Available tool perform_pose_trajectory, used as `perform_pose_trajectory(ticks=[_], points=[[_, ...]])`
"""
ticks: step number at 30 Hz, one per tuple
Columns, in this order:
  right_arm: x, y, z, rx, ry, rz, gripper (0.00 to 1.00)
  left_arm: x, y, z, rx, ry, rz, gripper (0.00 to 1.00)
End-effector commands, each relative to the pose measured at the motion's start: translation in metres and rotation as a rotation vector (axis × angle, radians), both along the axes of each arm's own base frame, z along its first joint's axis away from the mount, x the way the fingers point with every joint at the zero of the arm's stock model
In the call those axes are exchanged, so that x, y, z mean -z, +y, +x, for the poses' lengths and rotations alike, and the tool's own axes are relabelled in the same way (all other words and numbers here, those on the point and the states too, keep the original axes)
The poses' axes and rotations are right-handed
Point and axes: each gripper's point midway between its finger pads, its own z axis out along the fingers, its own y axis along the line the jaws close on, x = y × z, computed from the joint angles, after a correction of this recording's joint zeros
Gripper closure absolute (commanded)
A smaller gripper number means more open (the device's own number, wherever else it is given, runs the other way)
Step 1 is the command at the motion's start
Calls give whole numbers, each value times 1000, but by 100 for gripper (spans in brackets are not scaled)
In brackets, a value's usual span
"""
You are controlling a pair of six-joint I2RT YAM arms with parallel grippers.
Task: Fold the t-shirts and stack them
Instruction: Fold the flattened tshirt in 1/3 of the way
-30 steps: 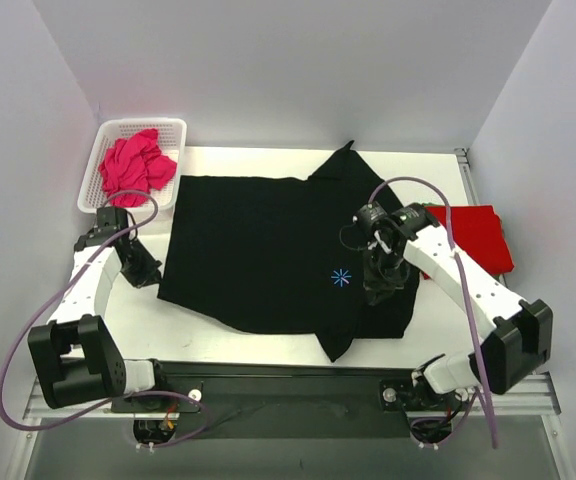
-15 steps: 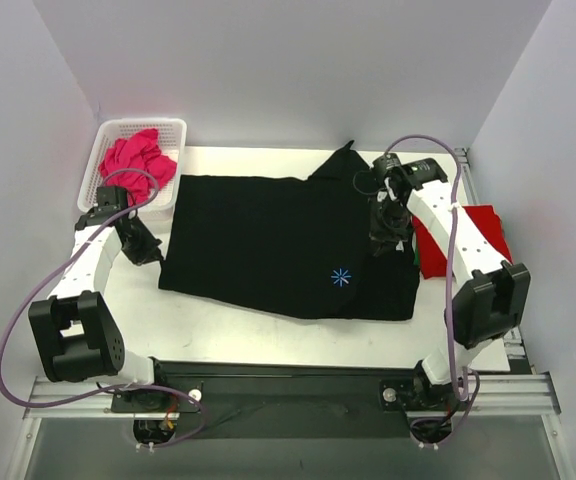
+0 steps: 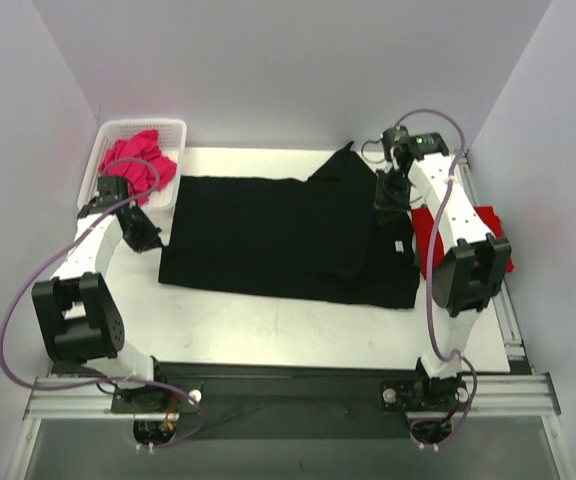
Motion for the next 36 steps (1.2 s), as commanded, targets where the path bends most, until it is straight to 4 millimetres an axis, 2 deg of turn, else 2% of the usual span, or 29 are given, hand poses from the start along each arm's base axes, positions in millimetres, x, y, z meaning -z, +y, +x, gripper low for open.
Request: perform_pose_trajectory(ticks=[1,8,20,28,36], points=[[-13,-11,9,9,-20,-30,100,-21,3,33,28,-115,14,100],[-19,-17,26,34,-46,-26,100,-29,6,47,36,-148,26,100],[-4,-19,51,38,-36,-43,100,-11,5,74,79,-131,10,100],[-22,-25,66,77,-101,-22,100,-16,6,86,94,-149,18,100],[-9,-25,74,82,-80,-23,100,-1,5,93,111,-127,2,100]])
